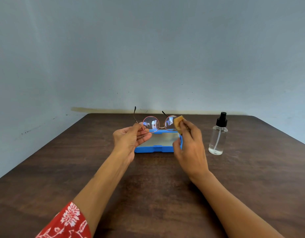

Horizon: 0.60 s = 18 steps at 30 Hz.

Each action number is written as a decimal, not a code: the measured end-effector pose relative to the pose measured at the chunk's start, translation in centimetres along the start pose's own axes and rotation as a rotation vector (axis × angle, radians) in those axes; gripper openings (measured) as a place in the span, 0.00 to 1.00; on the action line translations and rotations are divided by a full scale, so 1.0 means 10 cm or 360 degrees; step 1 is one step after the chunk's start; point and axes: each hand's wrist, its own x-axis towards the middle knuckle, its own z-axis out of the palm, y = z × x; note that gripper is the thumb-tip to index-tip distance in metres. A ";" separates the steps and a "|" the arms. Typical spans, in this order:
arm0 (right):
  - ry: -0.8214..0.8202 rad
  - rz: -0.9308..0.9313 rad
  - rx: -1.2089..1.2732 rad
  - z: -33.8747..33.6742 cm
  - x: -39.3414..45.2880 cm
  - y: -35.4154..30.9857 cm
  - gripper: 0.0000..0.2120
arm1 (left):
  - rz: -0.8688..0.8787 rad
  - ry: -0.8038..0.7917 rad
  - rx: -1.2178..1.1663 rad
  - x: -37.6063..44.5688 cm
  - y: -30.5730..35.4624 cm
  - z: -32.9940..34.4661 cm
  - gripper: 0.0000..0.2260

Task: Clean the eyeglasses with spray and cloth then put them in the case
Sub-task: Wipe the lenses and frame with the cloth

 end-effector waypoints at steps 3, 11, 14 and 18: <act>-0.0016 -0.0026 -0.0042 0.01 -0.02 0.00 0.26 | -0.0009 -0.0009 -0.0002 -0.02 -0.03 0.03 0.05; -0.0126 -0.0186 -0.0048 0.05 -0.01 -0.05 0.25 | 0.0006 0.0010 0.0017 0.01 0.00 -0.02 0.05; -0.0033 -0.0012 -0.0089 0.02 0.01 0.05 0.25 | -0.0009 -0.0008 0.0019 -0.02 -0.01 0.01 0.05; -0.0087 -0.0177 -0.0131 0.03 -0.02 -0.03 0.25 | -0.0015 -0.0013 0.0037 -0.04 -0.02 0.02 0.04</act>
